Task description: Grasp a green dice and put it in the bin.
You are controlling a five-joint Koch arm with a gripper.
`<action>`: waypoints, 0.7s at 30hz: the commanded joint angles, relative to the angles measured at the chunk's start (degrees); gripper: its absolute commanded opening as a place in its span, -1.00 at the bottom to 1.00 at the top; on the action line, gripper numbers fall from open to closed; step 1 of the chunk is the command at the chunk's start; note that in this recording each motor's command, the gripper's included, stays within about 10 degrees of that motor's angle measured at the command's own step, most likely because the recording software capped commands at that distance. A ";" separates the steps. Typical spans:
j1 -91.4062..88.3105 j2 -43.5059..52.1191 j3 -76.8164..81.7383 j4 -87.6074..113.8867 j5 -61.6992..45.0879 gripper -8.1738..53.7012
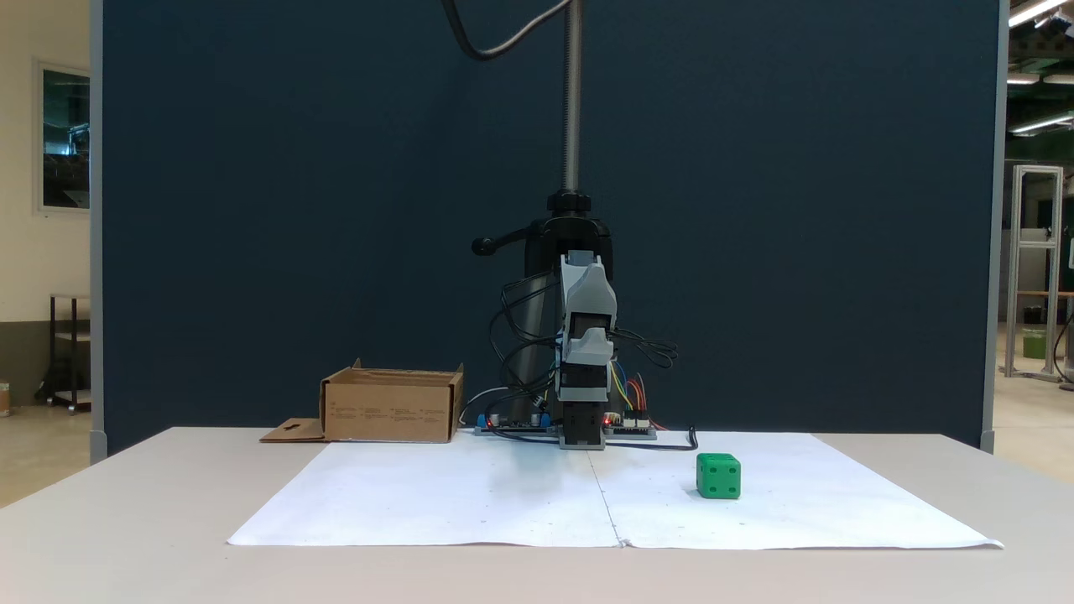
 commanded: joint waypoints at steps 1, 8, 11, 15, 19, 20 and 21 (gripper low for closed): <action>0.18 6.42 2.72 10.00 0.26 0.63; 0.18 6.50 2.64 17.31 0.26 0.63; 0.26 6.50 2.64 17.31 0.26 0.63; 0.26 6.50 2.64 17.31 0.26 0.63; 0.26 6.42 1.58 19.25 -0.18 0.63; 0.35 6.42 1.05 20.57 -0.18 0.63; 0.35 6.42 0.18 22.32 -0.18 0.63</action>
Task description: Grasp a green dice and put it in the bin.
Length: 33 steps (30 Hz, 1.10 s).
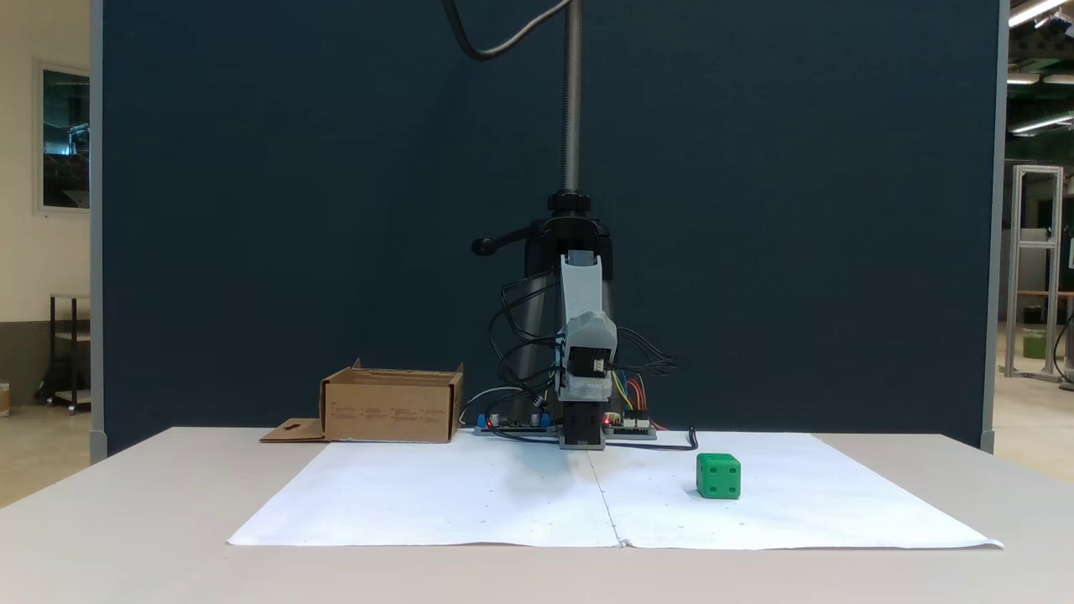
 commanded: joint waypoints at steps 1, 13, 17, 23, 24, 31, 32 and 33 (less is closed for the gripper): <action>0.62 6.42 -0.53 3.52 -0.18 0.63; 3.96 6.06 -18.37 39.55 -0.18 0.69; 4.57 5.80 -27.25 55.53 -0.18 0.68; 4.48 -1.58 -40.25 76.55 -0.18 0.66; 4.31 -3.08 -42.36 79.54 -0.09 0.66; 0.26 -13.36 -58.80 100.09 0.97 0.67; -0.88 -15.91 -62.14 102.90 1.58 0.68; -1.67 -18.02 -65.30 105.89 2.29 0.70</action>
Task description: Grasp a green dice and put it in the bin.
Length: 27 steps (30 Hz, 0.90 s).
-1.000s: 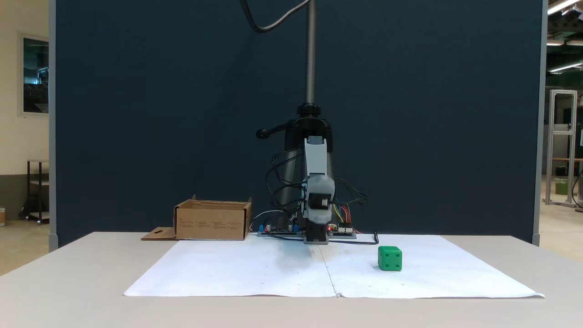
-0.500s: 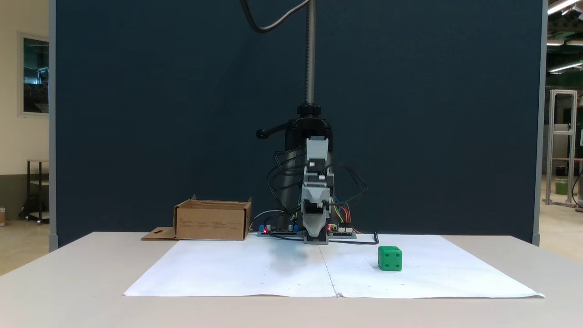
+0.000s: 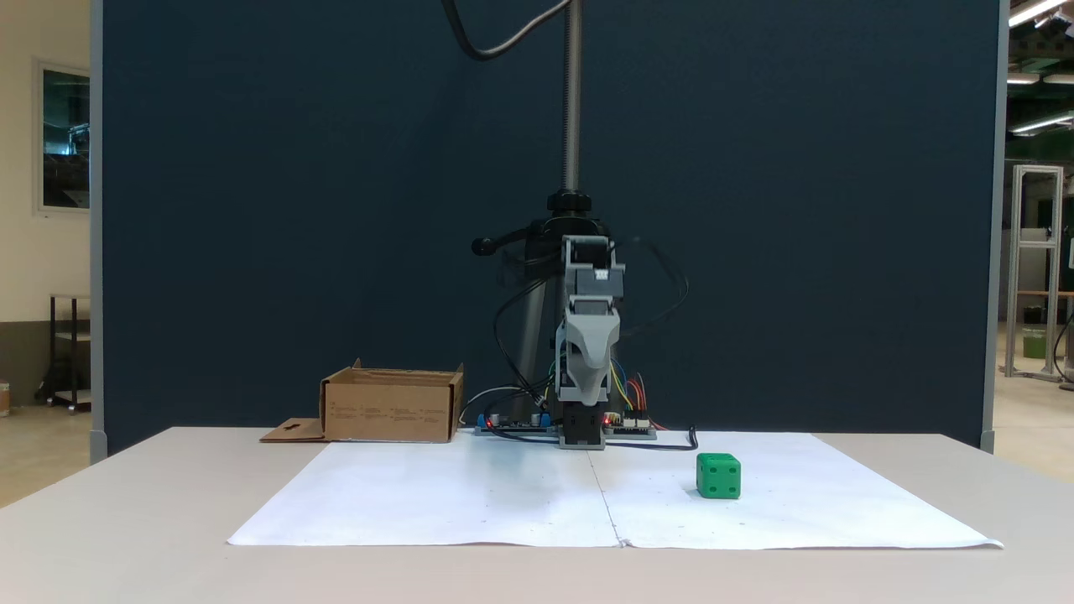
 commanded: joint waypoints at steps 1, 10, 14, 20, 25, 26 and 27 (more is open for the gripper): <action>-2.11 -3.43 -8.35 9.38 3.69 0.70; -9.23 -18.28 -42.71 38.56 21.69 0.69; -12.13 -18.28 -45.26 43.68 26.46 0.69; -19.42 -20.74 -46.93 43.42 31.29 0.66; -24.96 -23.99 -48.87 43.24 34.19 0.66; -26.02 -25.05 -49.75 43.24 34.72 0.66; -26.98 -26.02 -50.71 43.24 35.42 0.66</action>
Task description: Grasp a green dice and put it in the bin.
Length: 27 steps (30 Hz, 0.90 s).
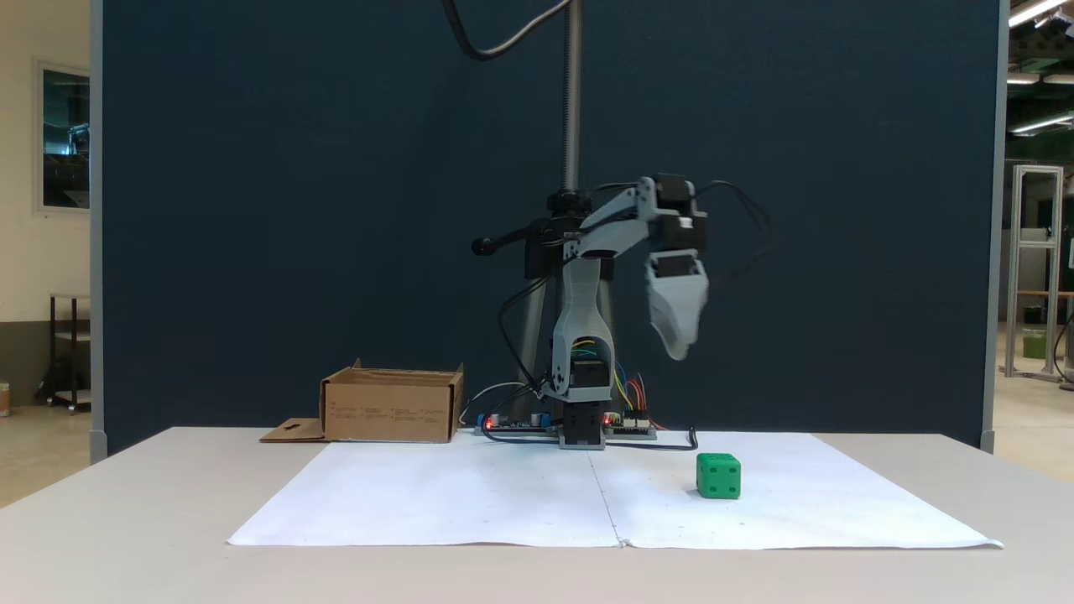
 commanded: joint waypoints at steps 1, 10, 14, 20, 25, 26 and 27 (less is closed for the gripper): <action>-2.55 -1.05 -4.83 3.60 6.24 0.66; -8.79 -6.42 -7.73 3.34 9.32 0.66; -10.72 -7.29 -7.73 3.69 9.67 0.66; -11.51 -10.37 -7.65 4.31 11.87 0.66; -10.81 -13.01 -7.65 4.48 15.56 0.65; -10.72 -13.71 -7.65 4.75 16.26 0.64; -10.72 -14.24 -7.65 4.75 16.52 0.64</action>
